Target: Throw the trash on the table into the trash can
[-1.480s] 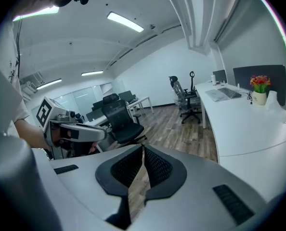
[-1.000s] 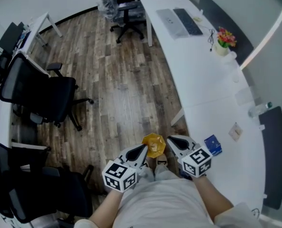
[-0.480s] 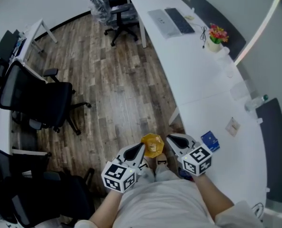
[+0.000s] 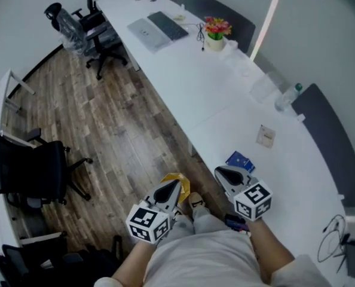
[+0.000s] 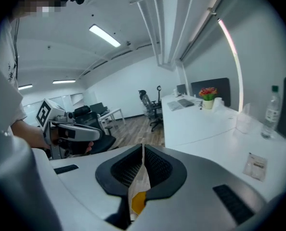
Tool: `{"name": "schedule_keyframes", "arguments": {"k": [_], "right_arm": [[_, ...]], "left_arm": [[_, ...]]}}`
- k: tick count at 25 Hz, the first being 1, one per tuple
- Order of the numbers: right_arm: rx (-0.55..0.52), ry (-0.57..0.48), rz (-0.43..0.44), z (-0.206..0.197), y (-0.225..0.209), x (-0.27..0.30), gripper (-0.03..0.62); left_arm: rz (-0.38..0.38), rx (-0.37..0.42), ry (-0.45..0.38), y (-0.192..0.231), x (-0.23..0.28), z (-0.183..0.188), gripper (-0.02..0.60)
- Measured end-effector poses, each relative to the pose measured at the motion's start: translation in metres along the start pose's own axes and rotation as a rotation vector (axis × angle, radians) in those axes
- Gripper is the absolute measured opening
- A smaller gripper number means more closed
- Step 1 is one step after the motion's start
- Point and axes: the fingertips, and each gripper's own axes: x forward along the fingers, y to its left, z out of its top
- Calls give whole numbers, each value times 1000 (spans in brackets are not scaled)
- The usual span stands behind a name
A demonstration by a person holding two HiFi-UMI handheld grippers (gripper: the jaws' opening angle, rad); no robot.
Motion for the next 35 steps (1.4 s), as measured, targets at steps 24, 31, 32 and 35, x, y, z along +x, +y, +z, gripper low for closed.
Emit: {"name": "schedule_keyframes", "arguments": {"k": [24, 31, 32, 35], "right_arm": [[196, 34, -409, -90, -180, -115, 62], [229, 162, -335, -137, -194, -78, 239], [235, 178, -325, -143, -195, -74, 256], [247, 218, -312, -157, -197, -64, 290]], "left_arm": [[-225, 83, 140, -80, 138, 8, 2], [-208, 70, 186, -72, 154, -6, 2], [-206, 67, 192, -71, 155, -9, 2], [-204, 66, 213, -68, 156, -16, 2]]}}
